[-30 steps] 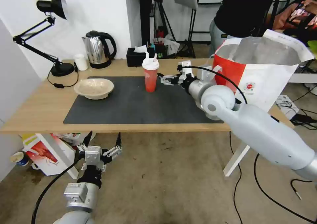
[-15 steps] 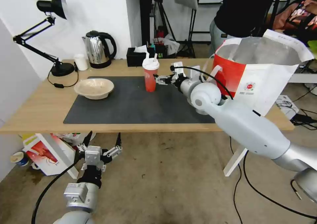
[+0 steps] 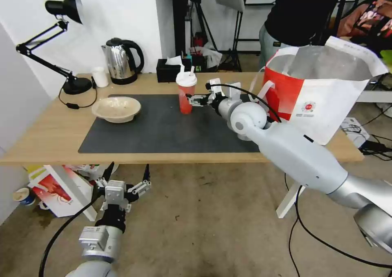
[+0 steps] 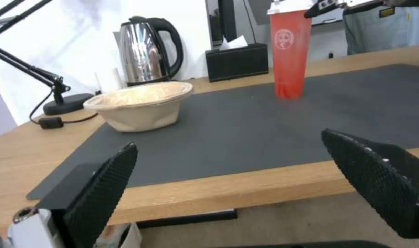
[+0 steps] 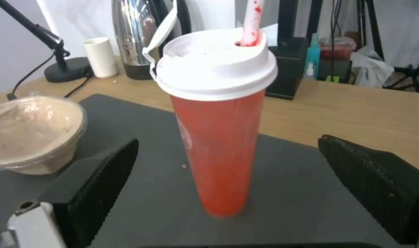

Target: Pick up the trash from the table and place it into the takeout bag.

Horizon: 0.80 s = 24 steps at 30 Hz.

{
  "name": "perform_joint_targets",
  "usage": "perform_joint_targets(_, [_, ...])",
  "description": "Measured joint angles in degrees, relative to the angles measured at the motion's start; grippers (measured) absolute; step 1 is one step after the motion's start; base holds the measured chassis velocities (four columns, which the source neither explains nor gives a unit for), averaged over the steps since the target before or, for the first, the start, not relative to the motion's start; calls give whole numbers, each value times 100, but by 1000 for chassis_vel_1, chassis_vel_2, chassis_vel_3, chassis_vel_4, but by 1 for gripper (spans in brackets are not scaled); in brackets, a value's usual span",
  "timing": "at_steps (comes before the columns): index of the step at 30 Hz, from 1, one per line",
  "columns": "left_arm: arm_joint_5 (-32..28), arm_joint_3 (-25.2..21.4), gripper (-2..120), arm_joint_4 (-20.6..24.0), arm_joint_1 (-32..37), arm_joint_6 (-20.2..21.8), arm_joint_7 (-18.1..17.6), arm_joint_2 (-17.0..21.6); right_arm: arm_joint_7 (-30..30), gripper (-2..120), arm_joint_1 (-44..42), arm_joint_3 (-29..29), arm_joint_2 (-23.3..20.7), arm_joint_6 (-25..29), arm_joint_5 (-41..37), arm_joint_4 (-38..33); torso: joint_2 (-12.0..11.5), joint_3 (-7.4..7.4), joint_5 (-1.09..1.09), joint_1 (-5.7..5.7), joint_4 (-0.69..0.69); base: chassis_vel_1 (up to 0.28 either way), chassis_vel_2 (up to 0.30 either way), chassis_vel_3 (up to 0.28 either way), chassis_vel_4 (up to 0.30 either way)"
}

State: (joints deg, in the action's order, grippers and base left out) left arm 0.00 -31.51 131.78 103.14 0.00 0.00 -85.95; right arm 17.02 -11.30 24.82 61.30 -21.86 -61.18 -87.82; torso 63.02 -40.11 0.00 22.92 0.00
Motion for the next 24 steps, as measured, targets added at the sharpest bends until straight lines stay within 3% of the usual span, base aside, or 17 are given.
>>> perform_joint_targets(24, [0,0,100,0,0,0,0,0,-421,100,426,165,590,44,189,1169,0,0,0,0,-1,0,0,0,0])
